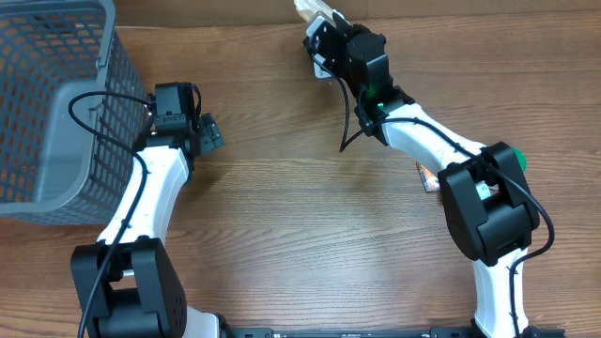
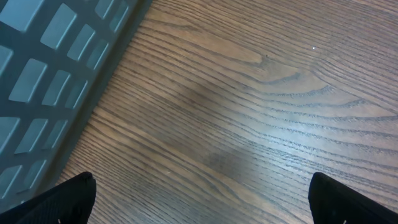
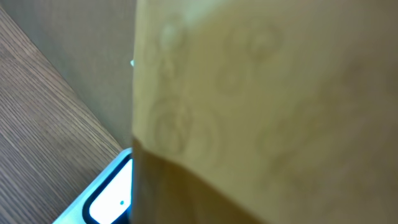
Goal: Scan the item barcode
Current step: 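Hold the Pantree bag in front of the scanner window with the right gripper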
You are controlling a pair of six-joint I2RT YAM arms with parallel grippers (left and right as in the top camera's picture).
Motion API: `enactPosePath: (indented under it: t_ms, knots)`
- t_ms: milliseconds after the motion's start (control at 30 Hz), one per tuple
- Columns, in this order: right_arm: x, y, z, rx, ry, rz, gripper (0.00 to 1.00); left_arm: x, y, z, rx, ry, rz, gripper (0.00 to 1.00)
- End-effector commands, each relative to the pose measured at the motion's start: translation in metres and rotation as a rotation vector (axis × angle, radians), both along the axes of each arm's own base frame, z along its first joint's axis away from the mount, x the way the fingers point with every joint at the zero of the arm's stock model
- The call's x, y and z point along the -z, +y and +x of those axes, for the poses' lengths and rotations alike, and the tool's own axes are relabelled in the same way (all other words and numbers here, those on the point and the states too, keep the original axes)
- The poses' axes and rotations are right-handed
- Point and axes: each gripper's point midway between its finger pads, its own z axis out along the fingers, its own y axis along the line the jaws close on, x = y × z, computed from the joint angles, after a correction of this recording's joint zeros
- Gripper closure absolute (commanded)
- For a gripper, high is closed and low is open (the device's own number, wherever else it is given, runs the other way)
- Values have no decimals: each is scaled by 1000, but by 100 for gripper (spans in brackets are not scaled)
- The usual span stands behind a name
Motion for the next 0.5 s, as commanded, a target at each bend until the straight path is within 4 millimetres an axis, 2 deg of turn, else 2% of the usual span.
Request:
enactPosePath:
  t_ms: [0,100,300,467]
  knots:
    - [12,-3,7,10,-2,-27,97,-4,4,5,1,-5,23,0]
    - [27,-2,8,7,9,-45,96,-4,4,5,1,-5,23,0]
    - [32,3,7,1,19,-46,97,-4,4,5,1,-5,23,0]
    - [51,10,-1,-15,91,-79,97,-4,4,5,1,-5,23,0]
